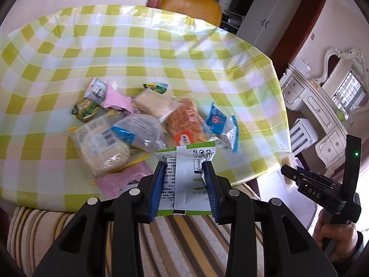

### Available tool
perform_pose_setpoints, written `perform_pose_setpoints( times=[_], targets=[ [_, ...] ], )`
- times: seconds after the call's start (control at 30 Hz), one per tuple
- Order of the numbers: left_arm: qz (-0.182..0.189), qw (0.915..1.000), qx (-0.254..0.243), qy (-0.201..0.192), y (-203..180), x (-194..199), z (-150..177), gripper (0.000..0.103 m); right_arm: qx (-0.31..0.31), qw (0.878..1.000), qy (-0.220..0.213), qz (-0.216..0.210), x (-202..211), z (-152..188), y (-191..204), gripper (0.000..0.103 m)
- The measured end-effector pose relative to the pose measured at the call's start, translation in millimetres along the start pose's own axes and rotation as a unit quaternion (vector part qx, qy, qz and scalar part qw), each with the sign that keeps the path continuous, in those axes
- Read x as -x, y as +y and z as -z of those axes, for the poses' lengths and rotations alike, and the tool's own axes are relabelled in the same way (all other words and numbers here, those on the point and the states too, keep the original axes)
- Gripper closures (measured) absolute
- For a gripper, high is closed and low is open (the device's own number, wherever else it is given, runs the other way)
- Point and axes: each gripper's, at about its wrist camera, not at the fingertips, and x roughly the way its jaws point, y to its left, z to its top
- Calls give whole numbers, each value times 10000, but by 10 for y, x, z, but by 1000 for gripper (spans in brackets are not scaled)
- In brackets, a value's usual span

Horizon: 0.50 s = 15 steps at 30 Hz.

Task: Organize snacks
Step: 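Carry both packets over the white box and open both grippers to drop them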

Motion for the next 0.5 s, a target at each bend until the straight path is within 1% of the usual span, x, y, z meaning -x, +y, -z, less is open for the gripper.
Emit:
perform_pose_setpoints(
  times=[0.2, 0.27, 0.4, 0.5],
  targets=[
    [488, 9970, -390, 455, -520, -317, 38, 69, -83, 9987, -29, 505, -38, 132, -319, 68],
    [657, 9944, -504, 652, -706, -446, 68, 69, -80, 9974, -10, 714, -62, 177, -407, 68],
    [841, 9884, -812, 969, -1055, -680, 139, 69, -32, 9940, 38, 1092, -126, 262, -545, 68],
    [966, 9833, -946, 1221, -1255, -848, 188, 69, -51, 9914, 92, 1304, -181, 319, -642, 68]
  ],
)
